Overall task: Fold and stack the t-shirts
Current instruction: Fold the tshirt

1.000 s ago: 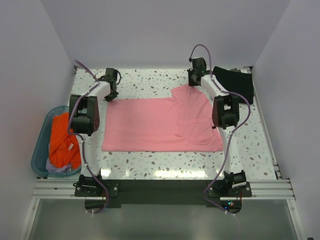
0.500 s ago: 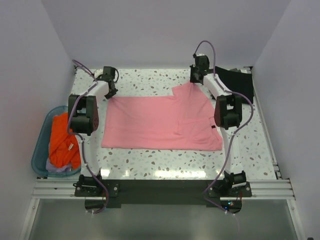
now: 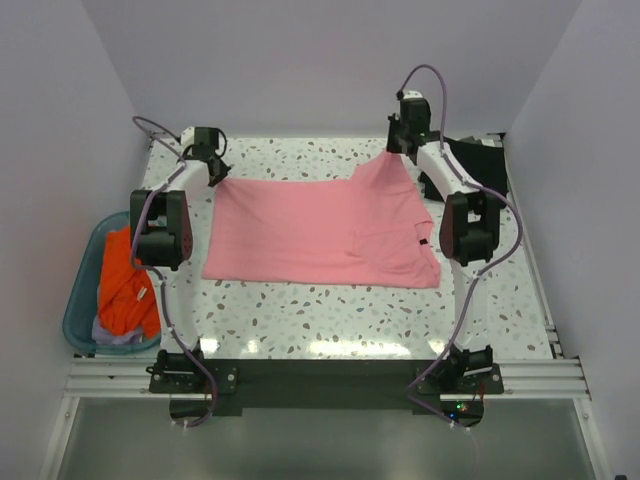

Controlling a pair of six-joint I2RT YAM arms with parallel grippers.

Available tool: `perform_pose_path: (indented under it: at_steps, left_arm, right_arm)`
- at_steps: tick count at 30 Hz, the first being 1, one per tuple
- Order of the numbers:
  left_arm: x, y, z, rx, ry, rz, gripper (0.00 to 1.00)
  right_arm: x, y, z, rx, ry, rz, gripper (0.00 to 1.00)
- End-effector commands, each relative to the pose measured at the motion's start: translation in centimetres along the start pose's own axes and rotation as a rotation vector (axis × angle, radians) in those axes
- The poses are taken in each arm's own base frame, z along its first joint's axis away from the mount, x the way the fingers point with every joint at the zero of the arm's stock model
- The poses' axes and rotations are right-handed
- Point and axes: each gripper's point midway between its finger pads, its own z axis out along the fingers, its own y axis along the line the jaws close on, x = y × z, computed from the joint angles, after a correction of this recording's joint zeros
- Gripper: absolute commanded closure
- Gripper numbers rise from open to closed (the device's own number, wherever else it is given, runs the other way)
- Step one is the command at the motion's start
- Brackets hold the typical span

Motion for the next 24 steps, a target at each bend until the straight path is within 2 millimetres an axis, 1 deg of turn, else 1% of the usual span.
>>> perform_pose_path:
  at_steps: [1,2,4,5,7,8,9,10,11,12,13,14,15,16,17,18,19,20,21,22,23,24]
  left_arm:
    - [-3.3,-1.1,-1.2,0.083,-0.077,-0.022,1.00]
    - [-2.7,-0.7,-1.3,0.078,-0.066,-0.019,1.00]
    - [-2.7,-0.6,-1.7,0.083,-0.070,-0.025,1.00]
    - [-2.5,-0.3,-2.1,0.084,-0.066,-0.024,1.00]
    - [-2.4,-0.3,-2.7,0.092,-0.063,-0.030,1.00]
    - [-1.8,0.2,-2.8,0.085,-0.052,-0.031,1.00]
    - [-1.6,0.4,-3.0,0.085,-0.046,-0.035,1.00]
    - [-2.5,1.3,-3.3,0.076,-0.058,-0.058,1.00]
    - [-1.7,1.9,-3.3,0.066,-0.042,-0.059,1.00]
    - [-1.6,2.4,-3.4,0.063,-0.036,-0.065,1.00]
    - [-1.9,2.4,-4.1,0.069,-0.041,-0.078,1.00]
    - [-1.2,3.2,-4.1,0.058,-0.027,-0.080,1.00]
    - [-1.0,3.5,-4.3,0.055,-0.022,-0.086,1.00]
    - [-1.4,3.5,-5.0,0.062,-0.032,-0.094,1.00]
    - [-0.6,4.2,-5.1,0.048,-0.017,-0.091,1.00]
    - [-0.5,4.5,-5.3,0.044,-0.017,-0.096,1.00]
    - [-0.6,4.5,-6.0,0.048,-0.021,-0.104,1.00]
    - [0.0,5.2,-6.1,0.033,-0.009,-0.104,1.00]
    - [0.3,5.4,-6.3,0.028,-0.003,-0.108,1.00]
    - [0.4,5.7,-6.8,0.022,0.002,-0.119,1.00]
    - [1.1,6.3,-6.9,0.006,0.014,-0.120,1.00]
    - [1.3,6.4,-7.1,0.005,0.017,-0.124,1.00]
  right_arm:
    - [-5.3,0.0,-4.2,-0.001,-0.141,0.035,1.00]
    - [-4.9,-0.2,-4.9,0.002,-0.137,0.038,1.00]
    - [-4.6,-0.2,-5.8,0.002,-0.137,0.044,1.00]
    - [-4.3,-0.4,-6.6,0.005,-0.136,0.054,1.00]
    - [-3.7,-0.5,-7.3,0.005,-0.129,0.069,1.00]
    - [-2.6,-0.6,-7.6,0.008,-0.107,0.070,1.00]
    - [-3.0,-0.6,-8.6,0.006,-0.117,0.074,1.00]
    - [-2.7,-0.6,-9.1,0.008,-0.115,0.085,1.00]
    - [-1.4,-0.8,-9.3,0.018,-0.089,0.088,1.00]
    - [-1.9,-0.8,-10.5,0.013,-0.110,0.096,1.00]
    - [-1.5,-0.9,-10.9,0.014,-0.104,0.103,1.00]
    - [-0.2,-1.1,-11.1,0.020,-0.079,0.110,1.00]
    - [-0.5,-1.1,-12.2,0.017,-0.091,0.119,1.00]
    - [-0.1,-1.1,-12.6,0.016,-0.085,0.126,1.00]
    - [1.3,-1.5,-12.9,0.028,-0.058,0.128,1.00]
    - [1.7,-1.6,-13.3,0.033,-0.056,0.132,1.00]
    - [1.4,-1.5,-14.3,0.026,-0.069,0.144,1.00]
    - [2.9,-1.8,-14.5,0.033,-0.043,0.147,1.00]
    - [3.4,-1.9,-14.8,0.035,-0.035,0.152,1.00]
    - [3.4,-1.8,-15.6,0.030,-0.040,0.165,1.00]
    - [4.8,-2.0,-15.7,0.036,-0.015,0.169,1.00]
    - [5.3,-2.1,-16.0,0.038,-0.011,0.172,1.00]
